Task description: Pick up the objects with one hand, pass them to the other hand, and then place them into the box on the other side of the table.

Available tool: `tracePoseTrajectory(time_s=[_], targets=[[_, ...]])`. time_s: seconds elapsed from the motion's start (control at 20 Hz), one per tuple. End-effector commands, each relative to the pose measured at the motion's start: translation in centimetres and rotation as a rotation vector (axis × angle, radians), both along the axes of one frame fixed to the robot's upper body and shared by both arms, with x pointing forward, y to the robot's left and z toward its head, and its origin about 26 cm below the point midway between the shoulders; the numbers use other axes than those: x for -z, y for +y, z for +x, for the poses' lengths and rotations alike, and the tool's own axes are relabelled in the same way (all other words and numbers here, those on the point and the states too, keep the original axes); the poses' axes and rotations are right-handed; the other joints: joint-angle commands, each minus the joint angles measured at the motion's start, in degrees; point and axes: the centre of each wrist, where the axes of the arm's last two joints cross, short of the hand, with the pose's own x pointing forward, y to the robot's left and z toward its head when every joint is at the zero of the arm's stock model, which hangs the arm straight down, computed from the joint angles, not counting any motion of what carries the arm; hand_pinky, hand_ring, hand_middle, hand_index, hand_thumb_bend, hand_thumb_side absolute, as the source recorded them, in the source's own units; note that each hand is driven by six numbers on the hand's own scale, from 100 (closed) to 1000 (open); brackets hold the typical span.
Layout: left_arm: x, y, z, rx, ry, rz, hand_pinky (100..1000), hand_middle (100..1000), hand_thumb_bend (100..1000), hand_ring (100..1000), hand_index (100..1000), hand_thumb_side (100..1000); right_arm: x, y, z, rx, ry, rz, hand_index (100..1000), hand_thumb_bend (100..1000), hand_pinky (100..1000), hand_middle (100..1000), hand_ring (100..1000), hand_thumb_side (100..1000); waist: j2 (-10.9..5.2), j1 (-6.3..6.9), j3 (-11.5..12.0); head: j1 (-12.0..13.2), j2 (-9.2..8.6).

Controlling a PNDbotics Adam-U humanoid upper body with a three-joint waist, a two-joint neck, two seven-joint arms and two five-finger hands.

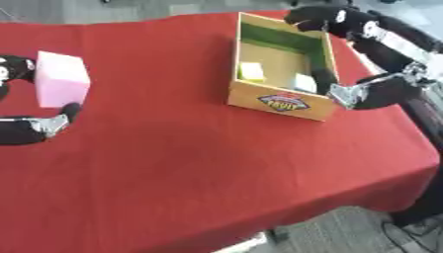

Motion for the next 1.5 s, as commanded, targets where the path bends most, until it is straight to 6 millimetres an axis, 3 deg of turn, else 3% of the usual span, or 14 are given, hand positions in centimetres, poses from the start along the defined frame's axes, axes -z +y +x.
tracePoseTrajectory(time_s=[0.05,0.55,0.95,1.5], targets=[[-0.4,-0.4,0.0,0.015,-0.035,0.006,710,476,100,547,544,310,-1.0,0.3,0.5,-0.006,-0.015,-0.072,970,100,941,904,1000,212,-0.92,-0.27,-0.2,0.2,0.36],[0.1,-1.8,0.2,0.043,-0.091,0.034,709,478,100,550,545,291,-0.8,0.7,2.2,0.0,-0.04,-0.169,976,100,937,906,1000,198,-1.22,-1.1,0.1,-1.1,0.37],[0.1,-4.0,0.3,0.098,-0.119,0.034,709,479,100,551,543,278,-0.7,0.6,3.5,0.045,-0.034,-0.22,981,100,939,912,1000,199,-1.04,-0.72,1.9,-1.9,0.37],[1.0,-6.8,0.7,0.141,-0.132,0.031,708,474,100,549,540,268,-0.7,0.8,4.7,0.082,0.008,-0.282,994,100,944,920,1000,204,-0.31,-0.79,4.2,-5.4,0.37]])
